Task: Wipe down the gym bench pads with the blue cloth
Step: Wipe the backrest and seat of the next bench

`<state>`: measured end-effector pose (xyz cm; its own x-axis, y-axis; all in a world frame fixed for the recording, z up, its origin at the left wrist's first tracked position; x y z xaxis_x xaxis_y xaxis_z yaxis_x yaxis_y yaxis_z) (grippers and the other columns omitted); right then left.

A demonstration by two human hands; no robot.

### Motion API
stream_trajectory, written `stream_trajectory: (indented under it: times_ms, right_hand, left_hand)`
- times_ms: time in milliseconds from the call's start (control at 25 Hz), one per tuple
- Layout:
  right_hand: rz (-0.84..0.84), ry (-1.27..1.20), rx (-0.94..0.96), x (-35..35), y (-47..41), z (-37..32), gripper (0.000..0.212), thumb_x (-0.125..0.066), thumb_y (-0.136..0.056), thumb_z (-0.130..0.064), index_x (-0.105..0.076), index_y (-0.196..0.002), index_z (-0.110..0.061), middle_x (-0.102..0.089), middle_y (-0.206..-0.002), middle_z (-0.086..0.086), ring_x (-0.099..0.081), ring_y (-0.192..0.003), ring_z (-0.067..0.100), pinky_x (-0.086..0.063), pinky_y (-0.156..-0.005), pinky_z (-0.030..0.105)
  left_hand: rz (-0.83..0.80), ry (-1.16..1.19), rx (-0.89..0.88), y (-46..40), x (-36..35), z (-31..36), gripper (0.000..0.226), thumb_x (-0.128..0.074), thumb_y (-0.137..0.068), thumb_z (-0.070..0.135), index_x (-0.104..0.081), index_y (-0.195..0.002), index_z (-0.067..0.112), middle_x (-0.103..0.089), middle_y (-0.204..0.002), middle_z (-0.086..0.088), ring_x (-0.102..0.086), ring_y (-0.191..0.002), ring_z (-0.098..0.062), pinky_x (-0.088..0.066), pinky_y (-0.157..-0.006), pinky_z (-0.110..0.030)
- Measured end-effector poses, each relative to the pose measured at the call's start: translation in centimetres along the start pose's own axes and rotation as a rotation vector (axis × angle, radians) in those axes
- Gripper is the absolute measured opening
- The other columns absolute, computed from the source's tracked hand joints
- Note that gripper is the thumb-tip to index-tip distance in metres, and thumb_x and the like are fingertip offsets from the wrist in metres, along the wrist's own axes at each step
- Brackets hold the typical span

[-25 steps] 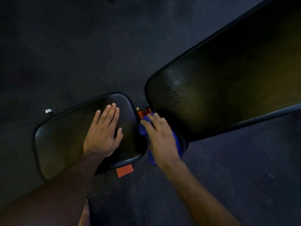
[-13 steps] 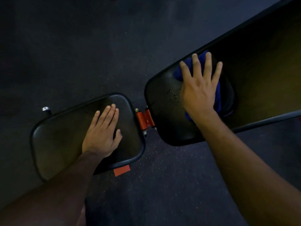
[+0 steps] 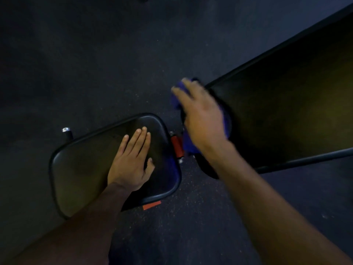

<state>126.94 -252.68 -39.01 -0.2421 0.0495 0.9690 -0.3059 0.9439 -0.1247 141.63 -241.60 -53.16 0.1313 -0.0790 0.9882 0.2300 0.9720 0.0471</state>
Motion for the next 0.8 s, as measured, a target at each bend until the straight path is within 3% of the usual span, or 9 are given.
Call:
stream_trajectory:
  times_ms: [80,200,280,400,480,560,680,800]
  right_hand:
    - [0.176,0.076,-0.043,4.5,-1.4,3.8,0.055,-0.054,-0.086,0.0,-0.055,-0.138,-0.016,-0.047,-0.149,0.012,-0.041,-0.14,0.034,-0.035,-0.115,0.047]
    - [0.021,0.307,-0.096,2.3,-2.4,7.2,0.05,-0.049,-0.089,-0.008,-0.051,-0.139,-0.017,-0.05,-0.146,0.012,-0.034,-0.143,0.034,-0.023,-0.119,0.05]
    - [-0.033,0.367,-0.042,-1.3,-2.5,5.7,0.051,-0.045,-0.088,-0.013,-0.051,-0.139,-0.014,-0.057,-0.136,0.014,-0.04,-0.139,0.036,-0.023,-0.119,0.051]
    - [-0.14,0.298,0.061,-7.6,-1.7,1.9,0.05,-0.04,-0.092,-0.016,-0.047,-0.142,-0.011,-0.06,-0.131,0.016,-0.042,-0.138,0.035,-0.02,-0.12,0.049]
    - [-0.311,0.221,0.087,-11.0,-0.6,-0.4,0.05,-0.046,-0.095,-0.017,-0.041,-0.145,-0.013,-0.054,-0.138,0.015,-0.037,-0.141,0.032,-0.013,-0.122,0.045]
    - [-0.373,0.064,0.035,-11.7,0.2,-1.6,0.055,-0.054,-0.093,-0.012,-0.04,-0.146,-0.017,-0.051,-0.143,0.01,-0.041,-0.138,0.028,-0.018,-0.122,0.042]
    - [-0.242,-0.234,-0.068,-7.4,0.9,-2.1,0.06,-0.058,-0.092,-0.004,-0.043,-0.147,-0.022,-0.047,-0.147,0.004,-0.051,-0.125,0.025,-0.042,-0.106,0.041]
    - [0.156,-0.12,-0.046,1.3,0.0,0.2,0.06,-0.055,-0.086,0.001,-0.05,-0.142,-0.019,-0.052,-0.144,0.007,-0.054,-0.124,0.027,-0.044,-0.103,0.042]
  left_hand:
    - [-0.001,0.001,0.002,-0.1,0.1,0.0,0.073,-0.035,-0.095,0.039,-0.032,-0.157,0.001,-0.024,-0.167,-0.014,-0.023,-0.155,-0.026,-0.015,-0.126,-0.049]
    - [-0.017,-0.003,0.008,-0.1,0.0,0.1,0.073,-0.034,-0.095,0.039,-0.03,-0.158,0.003,-0.023,-0.168,-0.013,-0.02,-0.156,-0.025,-0.013,-0.127,-0.048]
    - [-0.029,-0.013,0.006,-0.1,-0.1,-0.1,0.074,-0.034,-0.095,0.04,-0.026,-0.158,0.004,-0.021,-0.168,-0.013,-0.017,-0.157,-0.024,-0.01,-0.127,-0.047]
    - [-0.02,-0.002,-0.003,-0.2,0.0,0.2,0.074,-0.034,-0.094,0.039,-0.027,-0.158,0.003,-0.022,-0.168,-0.013,-0.018,-0.156,-0.025,-0.01,-0.127,-0.047]
    - [-0.019,0.009,0.007,-0.1,0.0,0.2,0.074,-0.034,-0.095,0.039,-0.028,-0.158,0.002,-0.023,-0.168,-0.014,-0.019,-0.156,-0.025,-0.012,-0.127,-0.049]
    - [-0.017,0.01,0.003,-0.1,0.1,0.1,0.073,-0.032,-0.096,0.04,-0.029,-0.158,0.001,-0.023,-0.168,-0.015,-0.018,-0.156,-0.026,-0.014,-0.126,-0.05]
    - [-0.035,-0.003,-0.001,0.0,0.0,0.1,0.074,-0.031,-0.096,0.041,-0.029,-0.158,0.0,-0.021,-0.168,-0.016,-0.017,-0.157,-0.026,-0.012,-0.127,-0.05]
    - [-0.031,0.005,0.004,0.0,0.2,0.1,0.074,-0.03,-0.096,0.041,-0.028,-0.158,-0.001,-0.02,-0.168,-0.016,-0.018,-0.156,-0.027,-0.014,-0.126,-0.051]
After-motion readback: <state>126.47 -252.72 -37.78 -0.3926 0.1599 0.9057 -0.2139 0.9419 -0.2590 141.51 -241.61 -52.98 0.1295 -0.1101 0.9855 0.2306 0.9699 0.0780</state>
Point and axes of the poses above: each hand's wrist, its own y-axis away from the middle knuckle, its own x-axis out of the back of the hand, z = x × y, the point moved 9 cm from there along -y, towards the middle knuckle
